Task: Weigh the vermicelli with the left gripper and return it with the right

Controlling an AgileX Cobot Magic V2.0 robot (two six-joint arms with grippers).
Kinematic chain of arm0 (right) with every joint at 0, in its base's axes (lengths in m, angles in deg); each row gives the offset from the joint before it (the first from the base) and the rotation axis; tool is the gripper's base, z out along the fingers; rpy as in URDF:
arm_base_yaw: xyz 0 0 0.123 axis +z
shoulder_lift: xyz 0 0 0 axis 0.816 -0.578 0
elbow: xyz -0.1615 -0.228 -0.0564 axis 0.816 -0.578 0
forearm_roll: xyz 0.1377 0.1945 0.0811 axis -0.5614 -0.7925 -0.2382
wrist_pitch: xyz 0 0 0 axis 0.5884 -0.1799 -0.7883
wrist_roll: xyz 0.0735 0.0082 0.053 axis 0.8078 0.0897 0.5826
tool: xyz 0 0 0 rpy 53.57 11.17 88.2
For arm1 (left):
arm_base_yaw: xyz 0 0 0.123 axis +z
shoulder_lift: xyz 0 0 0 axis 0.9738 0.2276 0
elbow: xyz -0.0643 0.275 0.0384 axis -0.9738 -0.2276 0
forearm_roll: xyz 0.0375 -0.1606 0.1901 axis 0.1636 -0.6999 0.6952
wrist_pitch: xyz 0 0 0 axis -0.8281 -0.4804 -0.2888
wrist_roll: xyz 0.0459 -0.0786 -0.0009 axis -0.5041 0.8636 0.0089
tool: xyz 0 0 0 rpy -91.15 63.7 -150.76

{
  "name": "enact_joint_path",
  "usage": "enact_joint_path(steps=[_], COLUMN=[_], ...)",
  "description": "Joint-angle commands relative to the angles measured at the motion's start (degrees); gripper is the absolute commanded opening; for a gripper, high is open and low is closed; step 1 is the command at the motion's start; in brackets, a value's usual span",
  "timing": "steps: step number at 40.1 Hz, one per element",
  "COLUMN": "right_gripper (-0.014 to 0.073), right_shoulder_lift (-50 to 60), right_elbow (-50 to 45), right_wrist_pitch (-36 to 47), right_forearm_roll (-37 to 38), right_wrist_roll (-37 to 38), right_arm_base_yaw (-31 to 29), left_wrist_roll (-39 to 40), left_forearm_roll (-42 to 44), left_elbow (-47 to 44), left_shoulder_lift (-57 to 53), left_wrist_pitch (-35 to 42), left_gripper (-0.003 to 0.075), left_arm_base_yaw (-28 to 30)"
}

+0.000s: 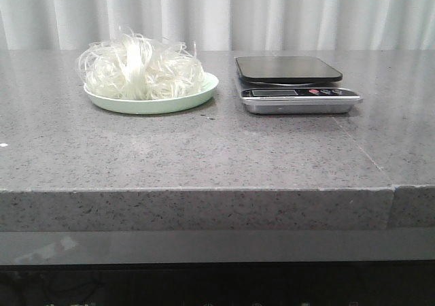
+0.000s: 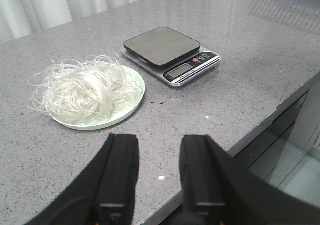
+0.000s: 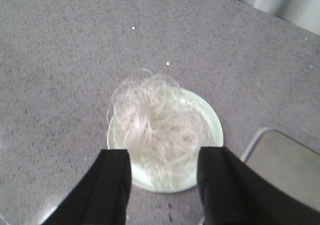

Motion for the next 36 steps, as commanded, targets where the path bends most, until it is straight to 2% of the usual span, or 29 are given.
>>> enact_joint_path(steps=[1, 10, 20, 36], right_gripper=[0.0438, 0.0438, 0.0438, 0.0438], right_shoulder_lift=[8.8, 23.0, 37.9, 57.4], right_elbow=[-6.6, -23.7, -38.2, -52.8], right_wrist_pitch=[5.8, 6.9, 5.4, 0.6], right_forearm_roll=[1.7, 2.6, 2.8, 4.7], right_wrist_roll=[0.0, 0.0, 2.4, 2.4], right_arm_base_yaw=[-0.1, -0.2, -0.2, -0.2], left_wrist_roll=[0.3, 0.3, 0.3, 0.3], left_forearm_roll=[-0.5, -0.5, -0.5, -0.5], left_elbow=[1.6, 1.6, 1.6, 1.6], left_shoulder_lift=[0.3, 0.3, 0.3, 0.3], left_wrist_pitch=[4.3, 4.3, 4.3, 4.3], left_gripper=[0.0312, 0.0312, 0.0312, 0.0312], left_arm_base_yaw=[-0.5, -0.5, -0.5, -0.5])
